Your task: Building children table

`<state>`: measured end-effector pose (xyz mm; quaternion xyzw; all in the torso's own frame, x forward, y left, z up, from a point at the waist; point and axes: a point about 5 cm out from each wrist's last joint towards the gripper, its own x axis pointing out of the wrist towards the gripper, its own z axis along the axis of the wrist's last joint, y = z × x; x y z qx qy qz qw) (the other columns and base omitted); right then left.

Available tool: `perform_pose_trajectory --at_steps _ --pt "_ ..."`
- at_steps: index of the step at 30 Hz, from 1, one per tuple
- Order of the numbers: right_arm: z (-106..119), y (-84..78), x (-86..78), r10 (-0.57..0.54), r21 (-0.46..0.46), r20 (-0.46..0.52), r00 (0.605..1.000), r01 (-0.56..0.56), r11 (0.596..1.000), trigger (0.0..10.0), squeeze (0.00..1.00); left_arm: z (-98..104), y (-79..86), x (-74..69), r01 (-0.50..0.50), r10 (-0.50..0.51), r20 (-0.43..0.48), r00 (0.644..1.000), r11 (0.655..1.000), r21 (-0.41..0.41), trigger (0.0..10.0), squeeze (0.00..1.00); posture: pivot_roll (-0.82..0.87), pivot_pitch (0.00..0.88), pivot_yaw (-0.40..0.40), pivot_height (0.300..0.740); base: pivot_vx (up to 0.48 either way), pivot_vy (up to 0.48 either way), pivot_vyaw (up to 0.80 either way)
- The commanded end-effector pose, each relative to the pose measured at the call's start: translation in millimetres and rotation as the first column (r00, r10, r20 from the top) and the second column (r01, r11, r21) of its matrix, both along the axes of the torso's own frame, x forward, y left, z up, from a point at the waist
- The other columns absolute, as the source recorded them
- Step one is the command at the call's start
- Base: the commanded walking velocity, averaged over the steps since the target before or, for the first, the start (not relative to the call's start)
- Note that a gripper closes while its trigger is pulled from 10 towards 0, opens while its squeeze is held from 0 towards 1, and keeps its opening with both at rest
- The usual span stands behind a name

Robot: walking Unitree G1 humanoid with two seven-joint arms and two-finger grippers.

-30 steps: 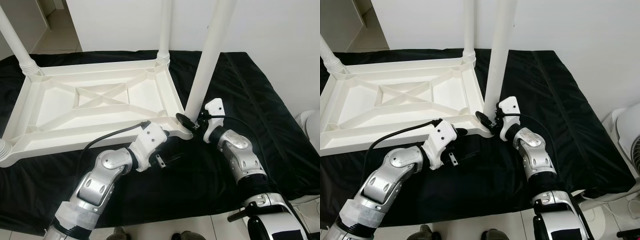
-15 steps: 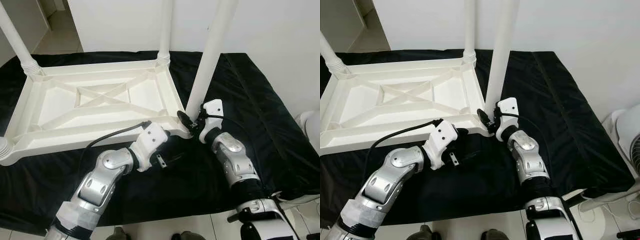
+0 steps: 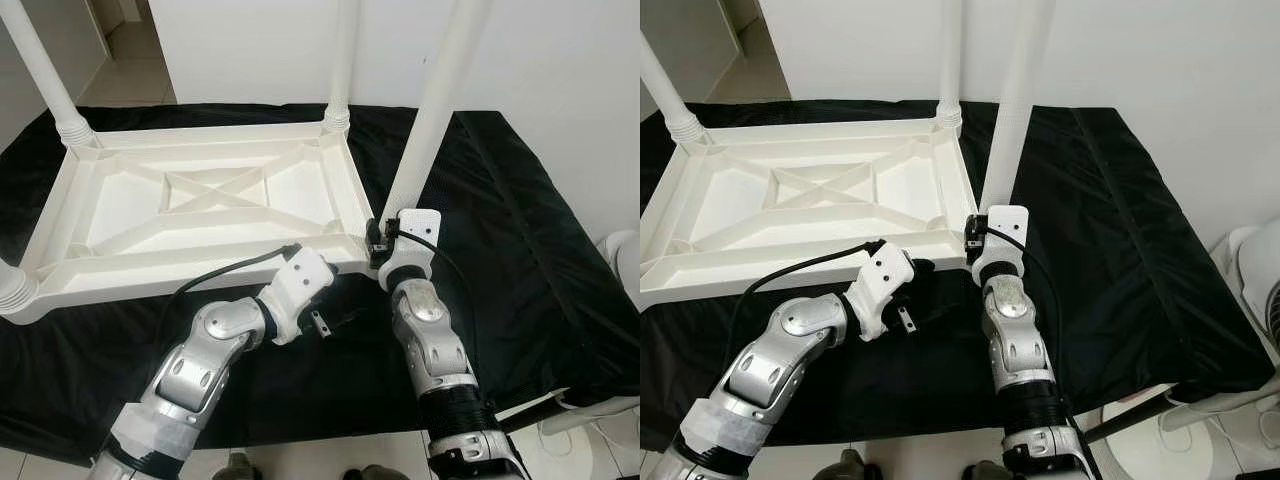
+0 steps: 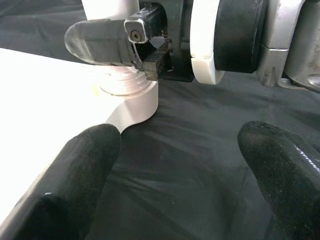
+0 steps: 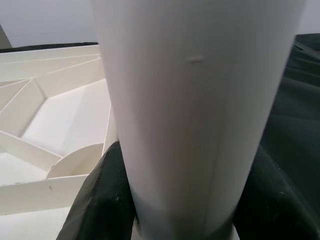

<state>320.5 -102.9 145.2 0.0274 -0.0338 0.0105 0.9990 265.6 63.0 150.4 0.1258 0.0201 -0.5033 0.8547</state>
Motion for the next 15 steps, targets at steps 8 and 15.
perform_pose_trajectory --at_steps 8,15 --pt "-2 -3.7 -5.8 0.0 0.042 -0.007 1.0 0.0 0.999 10.0 1.0 -2 0.3 0.2 -0.024 0.024 0.012 1.0 1.0 0.008 10.0 0.0 -0.07 0.021 -0.003 0.74 0.0 0.0 0.0" --pt "10 -36.8 3.0 0.199 -0.029 0.04 0.979 -0.198 0.98 10.0 0.0 -2 -0.7 0.2 -0.023 0.023 0.011 1.0 1.0 0.007 10.0 0.0 -0.08 0.026 0.002 0.74 0.0 0.0 0.0"
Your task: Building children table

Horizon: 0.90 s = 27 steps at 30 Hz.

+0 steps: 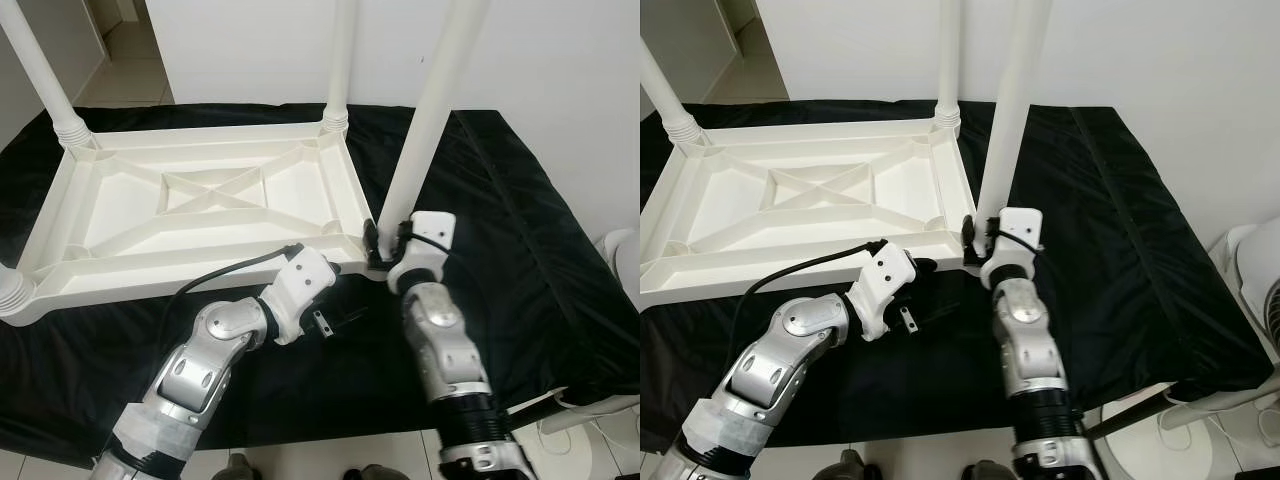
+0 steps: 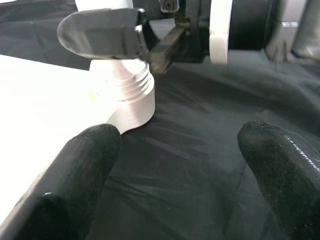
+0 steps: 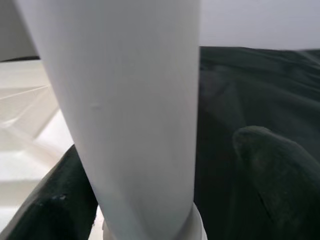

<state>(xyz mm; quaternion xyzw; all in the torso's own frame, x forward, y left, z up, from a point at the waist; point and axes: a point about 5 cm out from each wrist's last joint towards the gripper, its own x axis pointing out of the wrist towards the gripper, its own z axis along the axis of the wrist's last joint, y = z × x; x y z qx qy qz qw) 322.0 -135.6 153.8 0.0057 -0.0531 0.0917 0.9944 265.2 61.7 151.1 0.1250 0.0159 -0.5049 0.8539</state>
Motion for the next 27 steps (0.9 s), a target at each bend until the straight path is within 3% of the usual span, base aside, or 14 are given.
perform_pose_trajectory --at_steps 1,3,7,10,12,15,16,20,21,23,24,27 --pt "1 -4.1 1.6 0.04 0.023 -0.003 0.999 -0.04 0.999 10.0 0.0 -3 0.5 0.6 -0.027 0.027 0.006 1.0 1.0 0.012 10.0 0.0 -0.08 0.026 0.002 0.74 0.0 0.0 0.0" --pt "1 -12.9 4.0 0.193 -0.07 -0.007 0.981 -0.193 0.979 10.0 0.0 -2 0.3 1.7 -0.026 0.026 0.007 1.0 1.0 0.011 10.0 0.0 -0.08 0.026 0.008 0.74 0.0 0.0 0.0" --pt "0 -15.0 6.3 0.292 -0.116 -0.022 0.956 -0.292 0.949 10.0 0.0 -1 -0.1 3.1 -0.026 0.026 0.009 1.0 1.0 0.01 10.0 0.0 -0.08 0.026 0.009 0.74 0.0 0.0 0.0" --pt "0 -15.3 7.2 0.312 -0.126 -0.028 0.95 -0.313 0.942 10.0 0.0 -1 -0.3 3.5 -0.027 0.026 0.01 1.0 1.0 0.01 10.0 0.0 -0.08 0.026 0.009 0.74 0.0 0.0 0.0" --pt "-3 -13.9 12.7 0.376 -0.179 -0.063 0.925 -0.381 0.907 10.0 0.0 -1 -0.6 4.4 -0.03 0.03 0.012 0.999 1.0 0.008 10.0 0.0 -0.08 0.028 0.009 0.74 0.0 0.0 0.0" --pt "-5 -12.9 16.2 0.401 -0.185 -0.084 0.912 -0.41 0.893 10.0 0.0 0 -0.7 4.7 -0.032 0.032 0.013 0.999 0.999 0.006 10.0 0.0 -0.08 0.028 0.009 0.74 0.0 0.0 0.0" --pt "-5 -8.6 22.0 0.456 -0.196 -0.106 0.884 -0.468 0.862 10.0 0.0 1 -0.6 5.9 -0.037 0.037 0.018 0.999 0.999 0.005 10.0 0.0 -0.07 0.032 0.005 0.74 0.0 0.0 0.0" --pt "-4 -7.5 23.9 0.471 -0.2 -0.109 0.875 -0.483 0.852 10.0 0.0 1 -0.6 6.3 -0.04 0.04 0.021 0.999 0.999 0.005 10.0 0.0 -0.07 0.032 0.005 0.74 0.0 0.0 0.0" --pt "-4 -6.5 28.4 0.484 -0.212 -0.123 0.866 -0.499 0.84 7.5 0.0 2 -0.6 7.8 -0.046 0.046 0.024 0.999 0.999 0.002 10.0 0.0 -0.07 0.032 0.002 0.74 0.0 0.0 0.0" --pt "-4 -6.5 29.6 0.488 -0.21 -0.129 0.863 -0.505 0.837 7.5 0.0 3 -0.6 8.3 -0.048 0.048 0.025 0.999 0.999 0.001 10.0 0.0 -0.07 0.032 0.002 0.74 0.0 0.0 0.0" --pt "-5 -7.2 31.0 0.489 -0.21 -0.133 0.862 -0.507 0.836 0.0 0.0 3 -0.5 8.6 -0.051 0.051 0.027 0.998 0.999 0.0 10.0 0.0 -0.06 0.03 -0.002 0.74 0.0 0.0 0.0" --pt "-6 -8.9 32.2 0.485 -0.202 -0.144 0.862 -0.506 0.839 0.0 0.0 3 -0.2 8.9 -0.054 0.054 0.03 0.998 0.999 0.001 10.0 0.0 -0.06 0.029 -0.003 0.74 0.0 0.0 0.0"
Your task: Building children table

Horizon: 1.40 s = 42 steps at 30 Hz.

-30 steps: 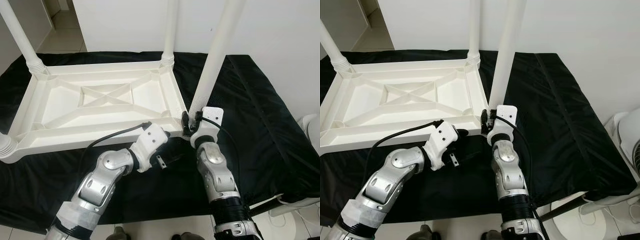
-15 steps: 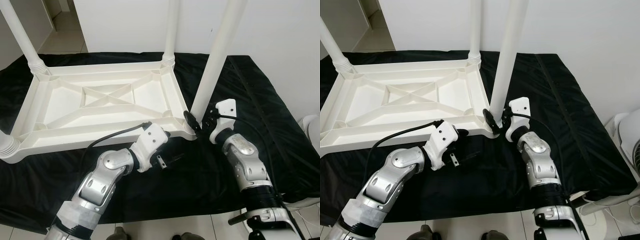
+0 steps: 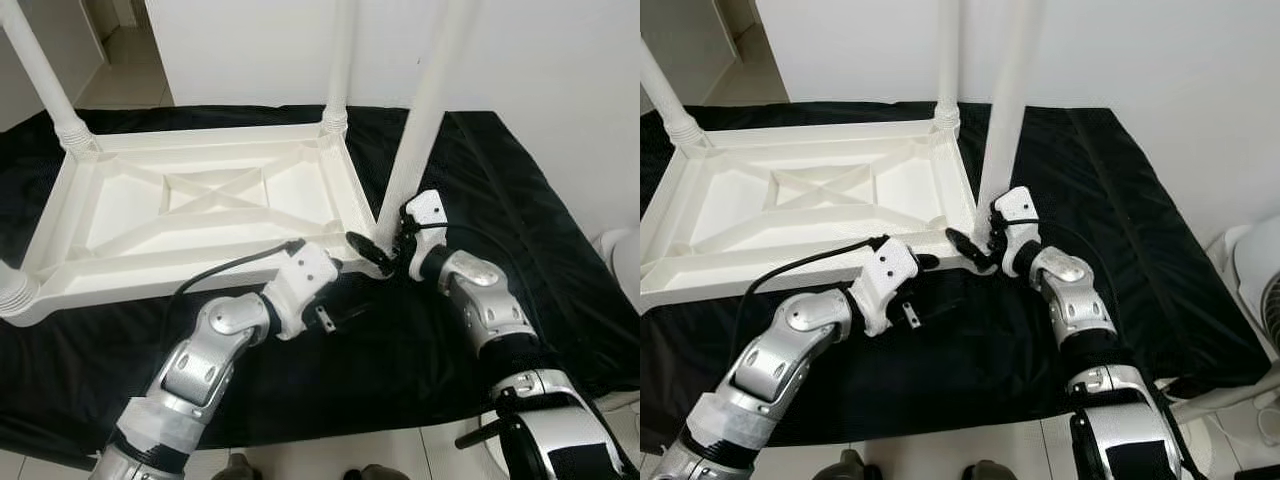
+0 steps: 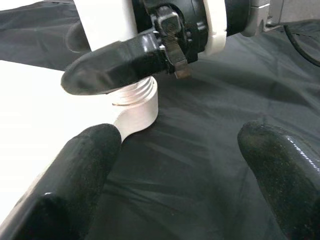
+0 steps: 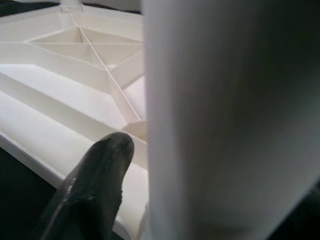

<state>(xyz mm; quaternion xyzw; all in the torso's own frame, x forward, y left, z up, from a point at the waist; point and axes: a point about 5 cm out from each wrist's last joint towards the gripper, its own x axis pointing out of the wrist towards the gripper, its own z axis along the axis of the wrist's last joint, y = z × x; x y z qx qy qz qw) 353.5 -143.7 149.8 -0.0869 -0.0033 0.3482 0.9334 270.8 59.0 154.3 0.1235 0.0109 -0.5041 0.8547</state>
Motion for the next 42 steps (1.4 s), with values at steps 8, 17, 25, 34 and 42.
perform_pose_trajectory --at_steps 8,17,25,34,42 --pt "-11 -10.2 0.1 -0.011 -0.019 -0.037 0.999 0.01 1.0 0.0 0.0 -1 2.8 2.7 -0.054 0.054 0.02 0.998 0.999 0.008 10.0 0.0 -0.07 0.035 -0.001 0.74 0.0 0.0 0.0" --pt "-7 -8.0 -1.2 -0.067 0.077 -0.044 0.997 0.071 0.995 10.0 0.0 -1 2.6 2.7 -0.05 0.05 0.018 0.999 0.999 0.008 10.0 0.0 -0.07 0.043 -0.001 0.74 0.0 0.0 0.0" --pt "0 8.8 -1.1 -0.331 0.21 -0.074 0.941 0.339 0.917 10.0 0.0 -3 2.4 -0.3 -0.051 0.051 0.009 0.999 0.999 0.006 10.0 0.0 -0.07 0.054 -0.005 0.74 0.0 0.0 0.0" --pt "-7 39.9 -13.9 -0.557 0.232 -0.117 0.822 0.568 0.789 10.0 0.0 -4 2.7 -3.7 -0.045 0.045 -0.002 0.999 0.999 0.008 10.0 0.0 -0.07 0.066 -0.003 0.74 0.0 0.0 0.0" --pt "-1 55.9 -23.8 -0.518 0.273 -0.125 0.846 0.532 0.802 10.0 0.0 -5 2.2 -5.5 -0.033 0.033 -0.009 0.999 0.999 0.013 10.0 0.0 -0.07 0.064 0.004 0.74 0.0 0.0 0.0"
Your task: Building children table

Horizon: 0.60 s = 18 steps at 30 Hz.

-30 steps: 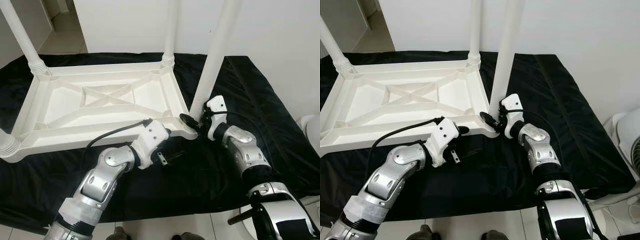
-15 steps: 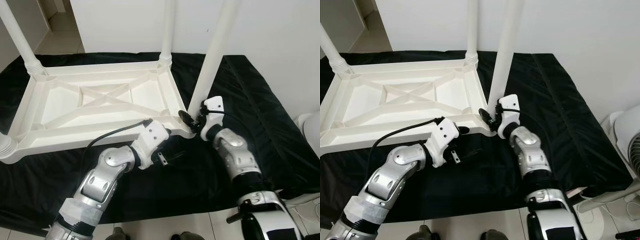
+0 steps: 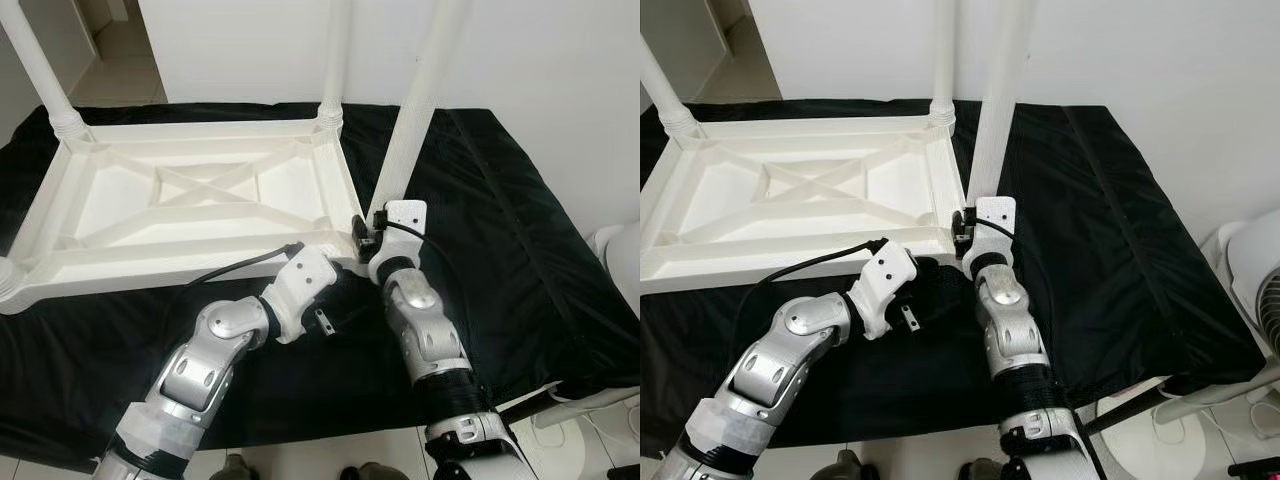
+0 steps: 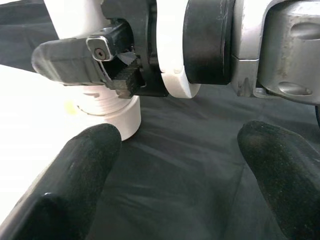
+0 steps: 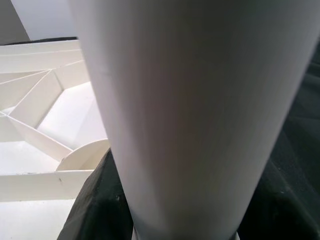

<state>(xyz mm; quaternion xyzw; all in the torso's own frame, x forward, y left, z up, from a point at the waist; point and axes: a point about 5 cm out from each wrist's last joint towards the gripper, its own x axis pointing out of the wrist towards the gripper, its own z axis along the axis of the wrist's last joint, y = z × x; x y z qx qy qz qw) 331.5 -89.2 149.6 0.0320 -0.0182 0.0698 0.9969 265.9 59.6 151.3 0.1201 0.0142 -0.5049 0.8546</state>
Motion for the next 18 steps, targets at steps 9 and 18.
perform_pose_trajectory --at_steps 9,18 --pt "1 -0.5 -4.6 -0.014 0.065 -0.018 1.0 0.015 0.998 10.0 1.0 -2 0.3 -0.6 -0.035 0.035 0.003 0.999 0.999 0.012 10.0 0.0 -0.07 0.057 -0.005 0.74 0.0 0.0 0.0" --pt "6 -13.7 -12.3 0.141 0.037 0.033 0.989 -0.142 0.989 10.0 0.0 -2 1.1 -0.2 -0.042 0.042 0.007 0.999 0.999 0.012 10.0 0.0 -0.07 0.044 -0.01 0.74 0.0 0.0 0.0"
